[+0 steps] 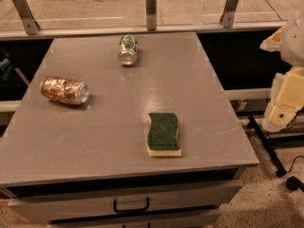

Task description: Pick green can

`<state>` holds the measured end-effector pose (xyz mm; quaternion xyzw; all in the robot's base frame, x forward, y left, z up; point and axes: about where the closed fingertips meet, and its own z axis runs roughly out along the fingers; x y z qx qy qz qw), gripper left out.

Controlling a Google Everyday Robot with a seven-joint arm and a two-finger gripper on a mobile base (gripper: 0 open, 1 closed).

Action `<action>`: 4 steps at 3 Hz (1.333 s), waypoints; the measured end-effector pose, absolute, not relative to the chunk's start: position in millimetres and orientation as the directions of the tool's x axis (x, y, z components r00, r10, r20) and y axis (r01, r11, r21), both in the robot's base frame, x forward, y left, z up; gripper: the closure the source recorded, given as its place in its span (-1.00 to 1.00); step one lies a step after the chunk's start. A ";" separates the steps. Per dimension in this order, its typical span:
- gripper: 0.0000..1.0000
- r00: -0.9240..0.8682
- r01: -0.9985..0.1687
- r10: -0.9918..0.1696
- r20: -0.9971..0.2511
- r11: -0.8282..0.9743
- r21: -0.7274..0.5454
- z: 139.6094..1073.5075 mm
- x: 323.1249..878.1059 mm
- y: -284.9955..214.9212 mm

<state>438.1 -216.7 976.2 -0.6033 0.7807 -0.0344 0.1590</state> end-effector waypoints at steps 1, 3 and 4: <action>-1.00 -0.221 -0.931 -0.953 -0.207 0.270 -0.246 976.2 438.1 -216.6; -1.00 -0.069 -0.944 -0.945 -0.319 0.165 -0.284 962.0 492.2 -163.9; -1.00 0.003 -0.932 -0.907 -0.422 0.151 -0.331 960.0 550.2 -115.2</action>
Offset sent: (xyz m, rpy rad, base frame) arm 0.0303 0.0280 -0.0177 0.0753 -0.0208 0.1298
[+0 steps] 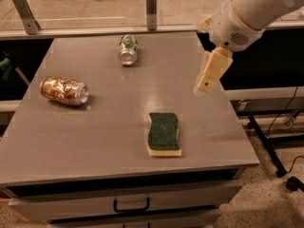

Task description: Pick green can

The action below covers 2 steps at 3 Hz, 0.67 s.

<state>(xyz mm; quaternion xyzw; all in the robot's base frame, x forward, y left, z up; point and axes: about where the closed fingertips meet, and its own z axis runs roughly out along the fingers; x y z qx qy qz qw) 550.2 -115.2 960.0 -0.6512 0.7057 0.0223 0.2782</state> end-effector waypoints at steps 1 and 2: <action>-1.00 -0.005 -0.920 -0.842 -0.540 0.216 -0.327 964.7 603.7 -72.0; -1.00 -0.005 -0.920 -0.842 -0.540 0.216 -0.327 964.6 603.7 -71.9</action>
Offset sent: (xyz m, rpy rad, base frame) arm 0.0407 0.0341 0.0032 0.1019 -0.0187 -0.0101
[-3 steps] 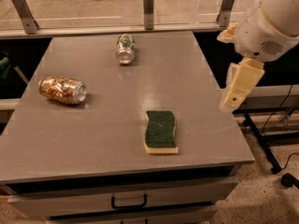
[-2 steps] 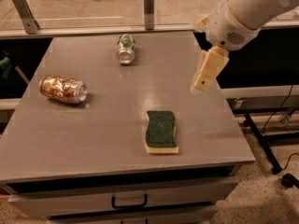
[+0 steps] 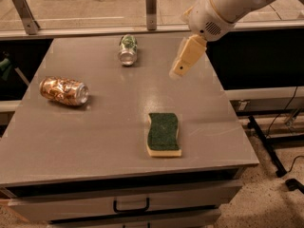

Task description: Pick green can

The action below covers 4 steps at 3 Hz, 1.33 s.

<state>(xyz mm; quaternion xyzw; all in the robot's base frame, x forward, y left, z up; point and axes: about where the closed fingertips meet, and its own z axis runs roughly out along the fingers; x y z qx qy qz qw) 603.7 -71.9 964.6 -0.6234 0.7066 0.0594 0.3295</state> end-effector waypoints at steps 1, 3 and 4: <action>-1.00 -0.045 -0.912 -0.804 -0.592 0.275 -0.305 951.0 625.5 -52.1; -1.00 -0.211 -0.864 -0.652 -0.729 0.472 -0.172 909.1 710.6 0.2; -1.00 -0.314 -0.802 -0.546 -0.777 0.591 -0.090 892.0 747.8 28.9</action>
Offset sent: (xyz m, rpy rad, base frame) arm 0.1234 0.0709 -0.0681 0.2659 0.0792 -0.2745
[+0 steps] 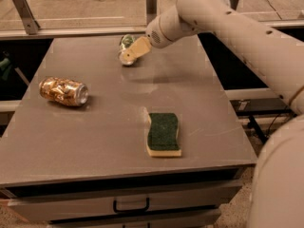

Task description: Pick green can

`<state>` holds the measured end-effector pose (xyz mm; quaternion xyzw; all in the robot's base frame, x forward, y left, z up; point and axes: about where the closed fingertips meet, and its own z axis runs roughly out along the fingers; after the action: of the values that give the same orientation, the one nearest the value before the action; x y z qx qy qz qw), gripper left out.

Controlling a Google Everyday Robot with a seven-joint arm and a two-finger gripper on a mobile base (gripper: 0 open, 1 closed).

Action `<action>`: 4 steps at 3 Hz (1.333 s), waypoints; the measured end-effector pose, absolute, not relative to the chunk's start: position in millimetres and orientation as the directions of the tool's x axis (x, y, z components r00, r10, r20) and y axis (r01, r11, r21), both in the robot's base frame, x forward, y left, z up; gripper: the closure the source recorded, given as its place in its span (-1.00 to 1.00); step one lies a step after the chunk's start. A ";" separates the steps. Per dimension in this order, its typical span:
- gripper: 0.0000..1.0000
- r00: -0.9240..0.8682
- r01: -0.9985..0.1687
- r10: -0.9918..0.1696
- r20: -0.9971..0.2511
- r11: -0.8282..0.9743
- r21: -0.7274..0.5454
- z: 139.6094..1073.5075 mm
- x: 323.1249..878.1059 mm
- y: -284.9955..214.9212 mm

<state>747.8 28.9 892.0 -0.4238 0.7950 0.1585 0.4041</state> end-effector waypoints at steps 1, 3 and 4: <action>-1.00 -0.383 -0.753 -0.474 -0.793 0.658 -0.029 884.6 763.9 47.2; -1.00 -0.510 -0.615 -0.415 -0.754 0.788 -0.018 857.9 793.5 69.1; -0.62 -0.553 -0.560 -0.397 -0.733 0.828 -0.027 847.5 800.7 67.8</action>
Offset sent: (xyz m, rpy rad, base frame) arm 0.0506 0.0498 -0.0328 0.0486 0.0989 -0.3343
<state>800.7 67.8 847.5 -0.2734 0.8748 0.1052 0.3860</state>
